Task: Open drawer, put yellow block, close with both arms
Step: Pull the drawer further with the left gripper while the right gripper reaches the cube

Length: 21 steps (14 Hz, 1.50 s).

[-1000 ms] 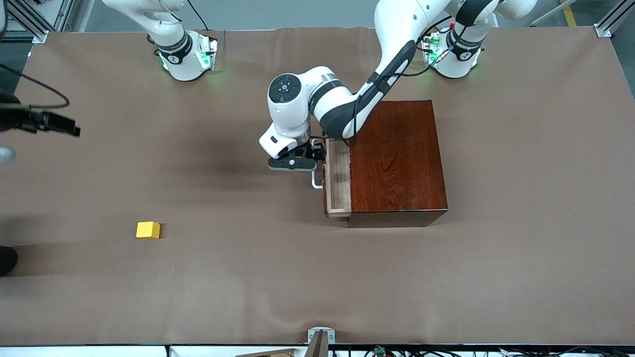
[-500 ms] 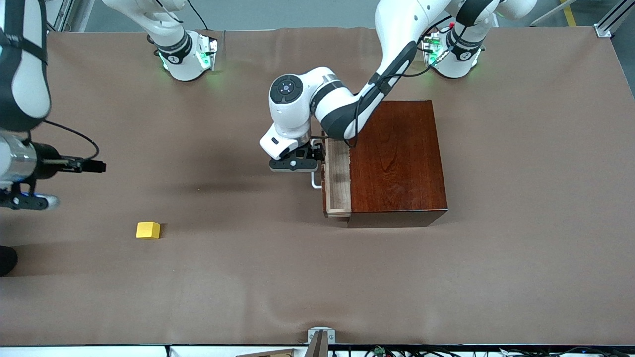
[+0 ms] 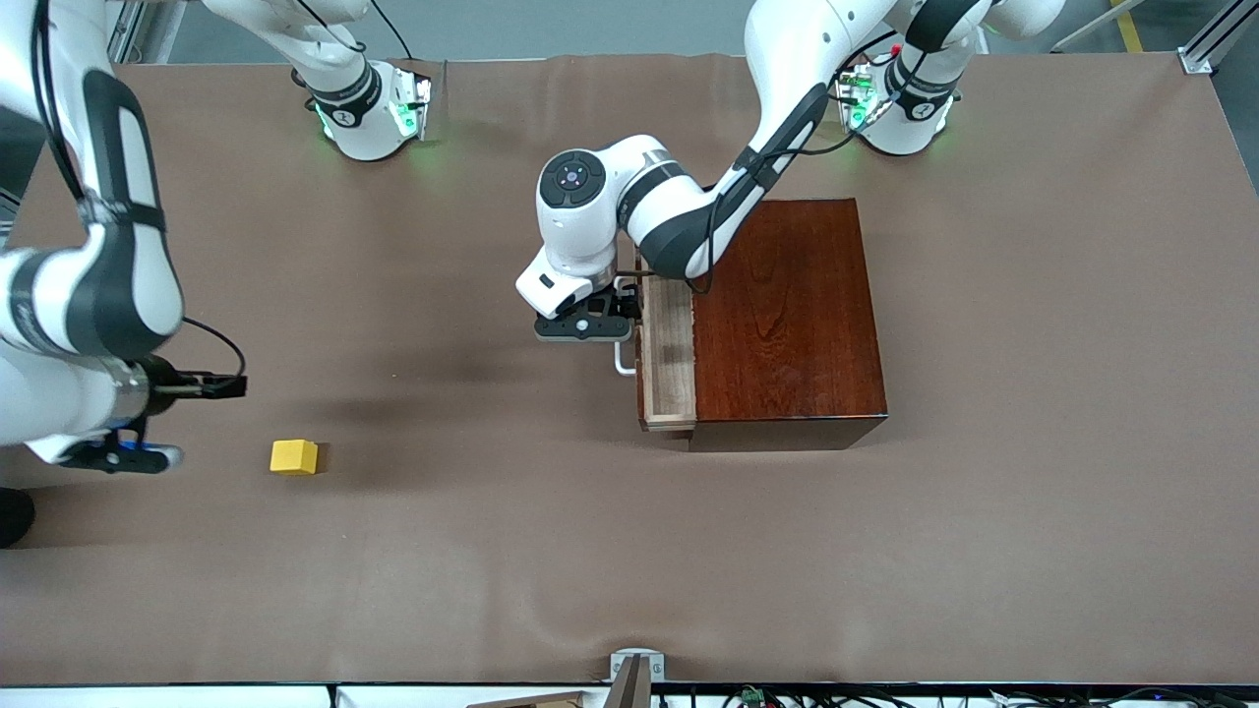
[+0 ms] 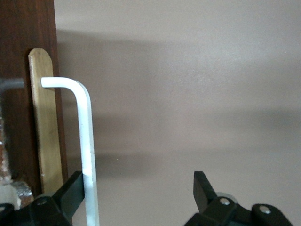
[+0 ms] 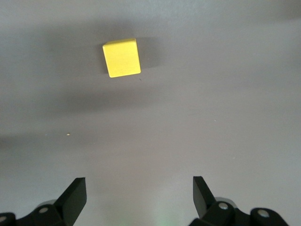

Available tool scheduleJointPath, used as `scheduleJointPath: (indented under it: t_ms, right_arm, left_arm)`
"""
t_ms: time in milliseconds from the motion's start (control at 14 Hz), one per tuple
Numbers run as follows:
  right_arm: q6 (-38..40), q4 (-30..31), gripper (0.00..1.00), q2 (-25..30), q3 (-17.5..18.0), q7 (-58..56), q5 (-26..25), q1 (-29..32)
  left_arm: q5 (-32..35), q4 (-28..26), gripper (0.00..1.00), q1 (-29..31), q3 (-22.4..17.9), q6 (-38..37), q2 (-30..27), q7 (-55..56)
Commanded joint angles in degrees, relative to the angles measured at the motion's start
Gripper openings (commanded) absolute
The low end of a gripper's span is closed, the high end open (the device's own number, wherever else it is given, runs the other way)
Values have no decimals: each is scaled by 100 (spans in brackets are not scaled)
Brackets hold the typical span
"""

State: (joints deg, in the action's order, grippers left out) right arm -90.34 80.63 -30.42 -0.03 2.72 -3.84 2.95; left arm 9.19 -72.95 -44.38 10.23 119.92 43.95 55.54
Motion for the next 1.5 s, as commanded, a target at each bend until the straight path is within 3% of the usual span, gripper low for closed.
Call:
scheduleJointPath:
  t_ms: [0,143,357,786,1071,1214,1429]
  right_arm:
    - [-455,-153,100,-261,65,62,-47,74]
    - [-1035,-56,100,-472,117,-314,41,284]
    - [-1573,119,100,-613,109,-834,751,390]
    - [-2970,980,100,-623,109,-782,788,338]
    - [-3541,1051,100,-859,109,-791,779,285]
    - [-3788,1122,100,-956,109,-773,788,268]
    - [-4087,1227,100,-1053,109,-773,788,268]
  left_arm:
    - [-171,220,100,-106,102,1007,193,53]
    - [-180,220,100,-106,111,1104,193,44]
    - [-189,220,100,-141,111,1340,202,44]
    - [-382,220,100,-141,111,1675,211,35]
    - [-391,220,100,-106,93,1710,202,27]
    - [-426,220,100,-36,84,1597,97,53]
    - [-444,211,100,253,32,599,-490,53]
